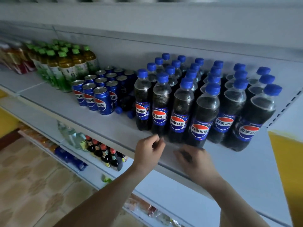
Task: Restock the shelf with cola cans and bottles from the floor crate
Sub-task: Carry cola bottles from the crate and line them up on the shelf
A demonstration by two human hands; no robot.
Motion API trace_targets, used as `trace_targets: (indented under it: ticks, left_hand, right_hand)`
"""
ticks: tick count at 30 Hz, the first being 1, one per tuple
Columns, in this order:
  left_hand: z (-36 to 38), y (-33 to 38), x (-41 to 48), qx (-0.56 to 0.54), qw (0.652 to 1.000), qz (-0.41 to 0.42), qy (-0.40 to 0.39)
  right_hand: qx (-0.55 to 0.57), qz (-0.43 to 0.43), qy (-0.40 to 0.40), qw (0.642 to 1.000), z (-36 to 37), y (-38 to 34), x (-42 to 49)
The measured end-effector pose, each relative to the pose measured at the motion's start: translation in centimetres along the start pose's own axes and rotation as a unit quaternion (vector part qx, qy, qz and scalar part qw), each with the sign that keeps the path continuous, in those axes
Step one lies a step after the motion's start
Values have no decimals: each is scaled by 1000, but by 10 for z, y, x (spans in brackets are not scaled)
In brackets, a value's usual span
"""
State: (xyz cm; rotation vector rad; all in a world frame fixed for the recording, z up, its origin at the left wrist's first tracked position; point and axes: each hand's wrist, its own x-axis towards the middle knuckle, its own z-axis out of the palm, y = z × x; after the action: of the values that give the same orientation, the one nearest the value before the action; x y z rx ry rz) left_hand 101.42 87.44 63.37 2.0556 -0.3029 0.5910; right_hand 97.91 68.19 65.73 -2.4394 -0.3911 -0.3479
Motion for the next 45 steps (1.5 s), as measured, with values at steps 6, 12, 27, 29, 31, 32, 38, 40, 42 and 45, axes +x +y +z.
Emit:
trace_targets:
  ticks: [6, 12, 27, 29, 31, 32, 38, 40, 42, 45]
  left_hand:
    - [-68, -43, 26, -27, 999, -38, -8]
    - [-123, -95, 96, 154, 967, -161, -124]
    - [-109, -67, 162, 298, 937, -47, -174]
    - [-123, -60, 182, 298, 944, -25, -140]
    - [-137, -50, 201, 313, 941, 3, -129]
    - [-142, -44, 209, 324, 938, 27, -121]
    - [-163, -8, 229, 396, 896, 190, -68]
    - [-171, 2, 231, 429, 877, 206, -65]
    - [-178, 9, 230, 440, 872, 204, -65]
    - [-187, 14, 226, 435, 876, 197, -66]
  right_hand:
    - [114, 93, 29, 989, 36, -51, 28]
    - [54, 186, 97, 976, 62, -53, 38]
    - [-29, 219, 107, 969, 66, -57, 36]
    - [-40, 215, 105, 970, 66, -57, 38]
    - [-43, 217, 106, 969, 66, -57, 39]
    - [-42, 219, 108, 969, 66, -58, 39]
    - [-32, 220, 110, 969, 65, -59, 40]
    - [-36, 218, 106, 969, 64, -59, 40]
    - [-35, 218, 106, 970, 64, -58, 39]
    - [-39, 226, 102, 968, 64, -57, 38]
